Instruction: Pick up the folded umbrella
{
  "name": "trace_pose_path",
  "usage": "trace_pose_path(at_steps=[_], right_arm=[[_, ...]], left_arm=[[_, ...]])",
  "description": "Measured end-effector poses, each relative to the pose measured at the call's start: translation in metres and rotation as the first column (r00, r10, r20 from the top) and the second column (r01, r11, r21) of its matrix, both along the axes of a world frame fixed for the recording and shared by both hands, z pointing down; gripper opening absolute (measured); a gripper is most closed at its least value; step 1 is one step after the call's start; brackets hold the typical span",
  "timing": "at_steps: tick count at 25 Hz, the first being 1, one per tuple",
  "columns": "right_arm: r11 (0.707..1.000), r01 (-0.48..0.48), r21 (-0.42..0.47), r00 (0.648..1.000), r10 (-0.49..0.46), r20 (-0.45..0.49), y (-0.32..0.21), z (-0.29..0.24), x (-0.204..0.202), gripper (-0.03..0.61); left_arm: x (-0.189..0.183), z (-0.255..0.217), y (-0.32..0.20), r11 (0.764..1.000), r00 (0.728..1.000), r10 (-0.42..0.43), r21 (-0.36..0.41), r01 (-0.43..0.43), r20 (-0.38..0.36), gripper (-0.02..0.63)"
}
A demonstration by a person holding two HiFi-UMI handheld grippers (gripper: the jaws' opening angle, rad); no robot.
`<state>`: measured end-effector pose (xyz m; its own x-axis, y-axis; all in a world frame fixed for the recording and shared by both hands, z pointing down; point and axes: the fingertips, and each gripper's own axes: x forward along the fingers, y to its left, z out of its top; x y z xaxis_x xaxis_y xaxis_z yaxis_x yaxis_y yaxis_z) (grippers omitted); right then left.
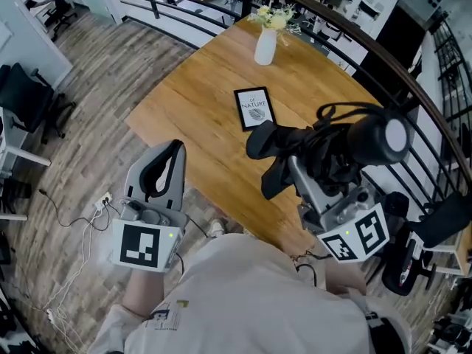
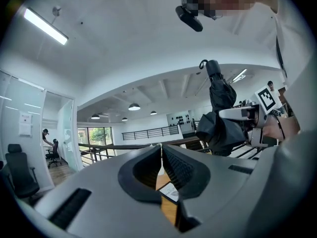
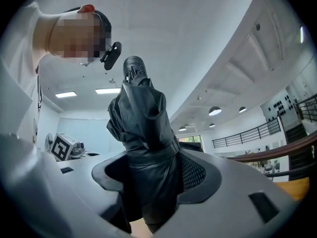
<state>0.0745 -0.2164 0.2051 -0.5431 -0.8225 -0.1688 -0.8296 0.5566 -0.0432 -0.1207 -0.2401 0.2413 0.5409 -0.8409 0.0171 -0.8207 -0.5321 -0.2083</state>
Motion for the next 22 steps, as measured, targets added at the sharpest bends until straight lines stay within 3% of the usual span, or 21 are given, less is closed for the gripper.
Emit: trace_pose_path(at_steps=[6, 13, 22], right_arm=[[0.999, -0.039, 0.006, 0.989, 0.039, -0.141, 0.008, 0.024, -0.006, 0.291], [0.999, -0.034, -0.042, 0.989, 0.028, -0.144, 0.012, 0.040, -0.003, 0.291], [0.998, -0.020, -0.058, 0.993, 0.013, -0.121, 0.018, 0.038, 0.002, 0.291]], left_arm=[[0.011, 0.025, 0.002, 0.998, 1.000, 0.028, -0.062, -0.029, -0.004, 0.025], [0.022, 0.035, 0.010, 0.995, 0.998, 0.048, -0.092, -0.045, 0.039, 0.025], [0.019, 0.028, 0.017, 0.995, 0.999, 0.040, -0.097, -0.036, 0.033, 0.025]])
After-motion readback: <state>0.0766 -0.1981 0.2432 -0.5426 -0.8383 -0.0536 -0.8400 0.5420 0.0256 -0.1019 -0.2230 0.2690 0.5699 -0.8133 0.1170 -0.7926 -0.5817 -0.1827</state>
